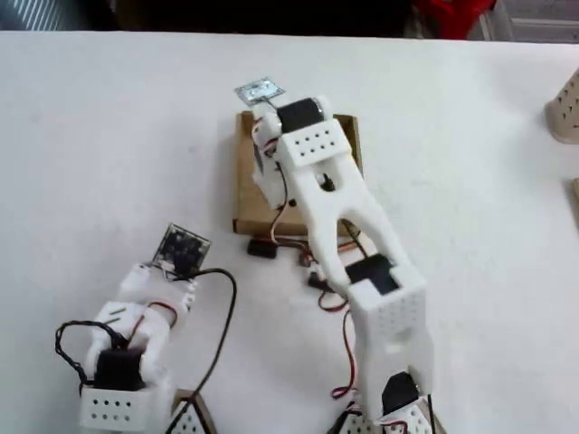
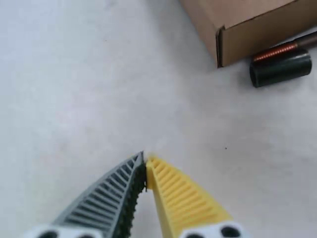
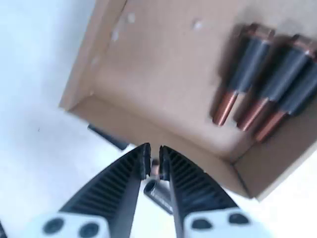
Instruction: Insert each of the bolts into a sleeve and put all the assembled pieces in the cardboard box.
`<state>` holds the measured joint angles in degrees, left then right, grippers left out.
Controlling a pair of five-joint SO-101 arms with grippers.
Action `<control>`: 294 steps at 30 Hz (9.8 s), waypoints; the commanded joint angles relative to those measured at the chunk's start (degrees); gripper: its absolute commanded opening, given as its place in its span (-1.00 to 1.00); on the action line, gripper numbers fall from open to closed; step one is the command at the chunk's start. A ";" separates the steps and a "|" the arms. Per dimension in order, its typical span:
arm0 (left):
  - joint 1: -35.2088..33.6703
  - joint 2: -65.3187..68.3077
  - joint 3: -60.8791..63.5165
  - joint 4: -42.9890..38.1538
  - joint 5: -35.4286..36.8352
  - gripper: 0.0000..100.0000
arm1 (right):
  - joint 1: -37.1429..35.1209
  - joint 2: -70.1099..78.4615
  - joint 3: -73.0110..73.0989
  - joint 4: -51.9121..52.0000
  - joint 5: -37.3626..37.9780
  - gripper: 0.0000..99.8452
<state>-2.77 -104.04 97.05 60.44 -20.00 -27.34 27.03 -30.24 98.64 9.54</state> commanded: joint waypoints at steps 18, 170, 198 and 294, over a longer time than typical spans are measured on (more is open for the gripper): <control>-0.48 -0.40 0.00 -0.09 -0.79 -0.95 | -15.25 -30.11 50.99 -27.47 13.19 -0.96; 31.52 115.38 -80.53 -6.42 -25.58 -0.74 | 47.52 -68.26 102.68 -55.34 18.46 -0.96; 30.99 126.46 -88.88 -10.99 -28.40 -0.73 | 46.37 -68.35 103.30 -55.43 20.75 -0.96; -0.22 46.99 -16.44 -44.48 24.79 -0.96 | -8.22 -67.74 110.07 -114.86 2.11 -0.97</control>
<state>-2.51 -55.25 81.23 17.89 4.18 -32.53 -39.78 78.15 -5.36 12.00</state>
